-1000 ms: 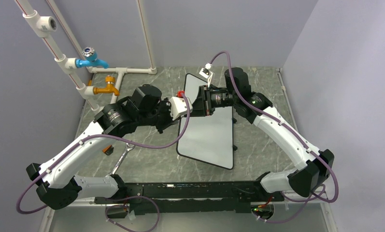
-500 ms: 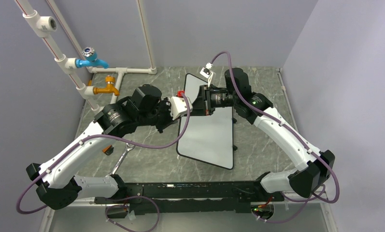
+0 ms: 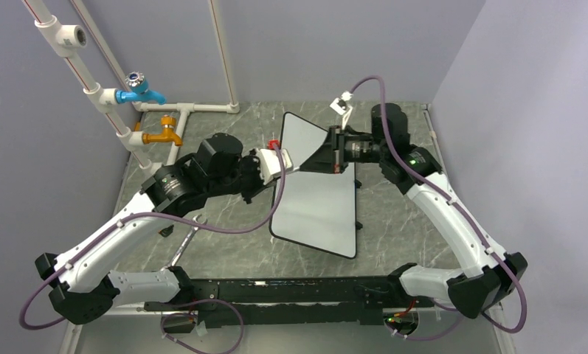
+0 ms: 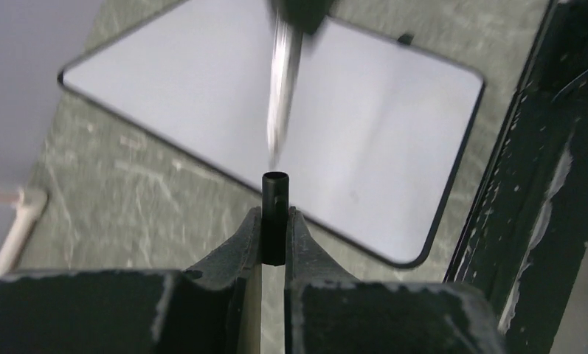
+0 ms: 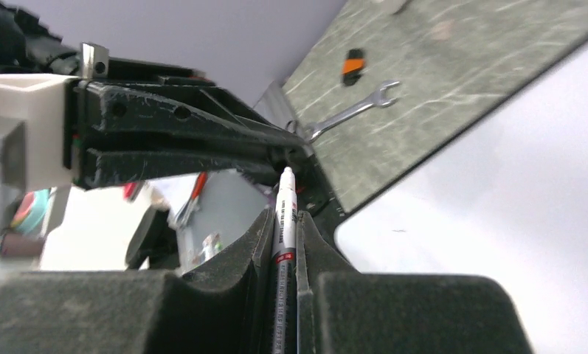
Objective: Write a sentence on the whiteboard
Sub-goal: Open the pen cap from the whiteboard marker, then place the pen cap at the center of the board.
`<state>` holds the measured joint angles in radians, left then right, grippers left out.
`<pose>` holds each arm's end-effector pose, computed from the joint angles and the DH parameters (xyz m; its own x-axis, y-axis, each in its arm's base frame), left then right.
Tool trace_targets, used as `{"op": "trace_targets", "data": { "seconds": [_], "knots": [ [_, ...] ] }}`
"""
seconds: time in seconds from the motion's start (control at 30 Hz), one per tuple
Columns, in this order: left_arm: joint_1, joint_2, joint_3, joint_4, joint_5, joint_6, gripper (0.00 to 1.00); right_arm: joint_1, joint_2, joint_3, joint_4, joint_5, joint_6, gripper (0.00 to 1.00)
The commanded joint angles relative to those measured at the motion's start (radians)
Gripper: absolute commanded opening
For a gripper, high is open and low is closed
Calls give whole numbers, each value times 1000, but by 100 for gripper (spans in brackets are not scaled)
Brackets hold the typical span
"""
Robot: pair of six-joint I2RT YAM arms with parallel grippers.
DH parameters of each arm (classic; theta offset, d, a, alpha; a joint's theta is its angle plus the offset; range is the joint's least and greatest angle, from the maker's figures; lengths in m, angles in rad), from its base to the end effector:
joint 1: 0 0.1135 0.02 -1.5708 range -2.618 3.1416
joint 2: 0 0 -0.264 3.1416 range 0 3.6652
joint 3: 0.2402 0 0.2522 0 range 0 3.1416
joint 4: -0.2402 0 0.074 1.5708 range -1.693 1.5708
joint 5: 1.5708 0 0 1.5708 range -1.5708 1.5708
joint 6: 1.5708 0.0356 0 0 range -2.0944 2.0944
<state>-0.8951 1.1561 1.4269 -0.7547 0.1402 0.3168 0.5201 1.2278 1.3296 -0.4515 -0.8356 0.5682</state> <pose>0.1402 -0.1828 0.4276 -0.0117 0.5078 -0.8614 0.8983 0.3837 0.2140 0.2132 0.1525 0.4132 -0.7554 -0.0166 -0.6551 -0.6306 0.2903 0.7197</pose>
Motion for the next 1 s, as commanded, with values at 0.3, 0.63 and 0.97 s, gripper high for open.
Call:
{"op": "trace_targets", "data": {
  "seconds": [0.3,0.63,0.97],
  "knots": [
    [95,-145,-180,-67,-234,-171,0,-167,-101,-50,-46,-9,-47,0],
    [165,-159,-383,-48,-510,-599,0,-178,-134,-109,19,29,0,0],
    [287,-158,-637,63,-529,-936,0,-180,-156,-137,36,36,10,0]
  ]
}}
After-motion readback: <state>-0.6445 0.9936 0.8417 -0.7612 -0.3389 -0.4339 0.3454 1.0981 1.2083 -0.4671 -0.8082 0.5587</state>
